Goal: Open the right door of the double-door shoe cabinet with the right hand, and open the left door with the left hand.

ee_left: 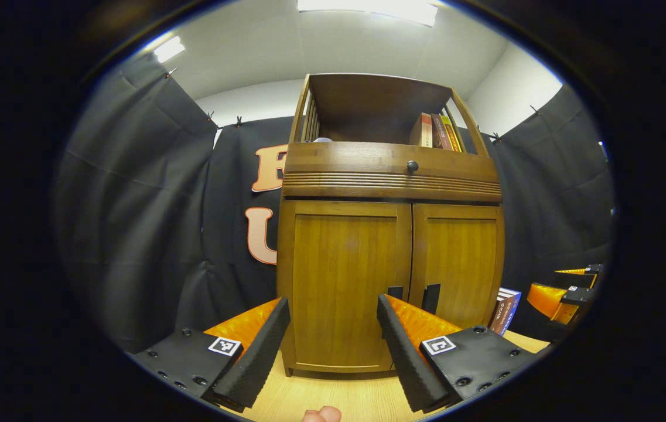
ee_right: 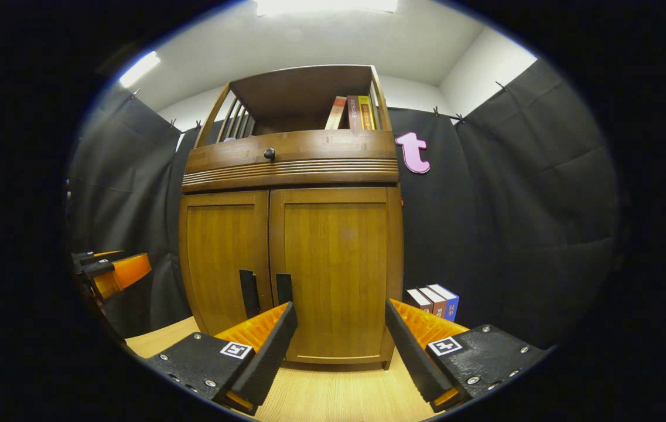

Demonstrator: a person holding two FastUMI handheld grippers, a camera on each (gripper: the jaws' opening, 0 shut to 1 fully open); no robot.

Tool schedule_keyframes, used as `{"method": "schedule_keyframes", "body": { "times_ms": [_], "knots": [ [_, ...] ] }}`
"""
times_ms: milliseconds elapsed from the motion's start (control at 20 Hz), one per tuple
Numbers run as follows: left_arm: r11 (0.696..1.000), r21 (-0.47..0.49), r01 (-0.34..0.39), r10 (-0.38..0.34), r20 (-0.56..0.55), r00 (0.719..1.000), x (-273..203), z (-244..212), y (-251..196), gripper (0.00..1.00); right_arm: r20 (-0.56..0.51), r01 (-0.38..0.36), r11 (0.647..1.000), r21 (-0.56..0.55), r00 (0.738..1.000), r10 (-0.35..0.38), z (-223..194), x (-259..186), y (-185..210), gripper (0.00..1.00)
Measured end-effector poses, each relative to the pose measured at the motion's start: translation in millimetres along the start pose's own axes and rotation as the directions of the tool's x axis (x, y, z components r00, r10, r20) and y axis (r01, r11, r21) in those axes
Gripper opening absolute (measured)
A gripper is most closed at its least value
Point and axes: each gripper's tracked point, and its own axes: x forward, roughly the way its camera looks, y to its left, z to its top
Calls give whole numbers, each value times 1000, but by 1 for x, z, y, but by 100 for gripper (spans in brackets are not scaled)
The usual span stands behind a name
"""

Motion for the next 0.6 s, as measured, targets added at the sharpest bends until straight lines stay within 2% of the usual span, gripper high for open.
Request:
{"method": "schedule_keyframes", "body": {
  "times_ms": [200, 400, 600],
  "knots": [
    [1000, 13, -27, 27, -1, 1000, -5, 2, 13, 97, 35, -71, 997, 20, 997, 71, 13, 38, 26, 93],
    [997, 24, -72, 72, -15, 997, -10, -1, 28, 97, 21, -130, 991, 33, 991, 130, 4, 92, 55, 93],
    [997, -4, -80, 79, -36, 996, -11, -4, 27, 97, -8, -112, 993, 32, 994, 112, -20, 149, 76, 94]
  ]
}}
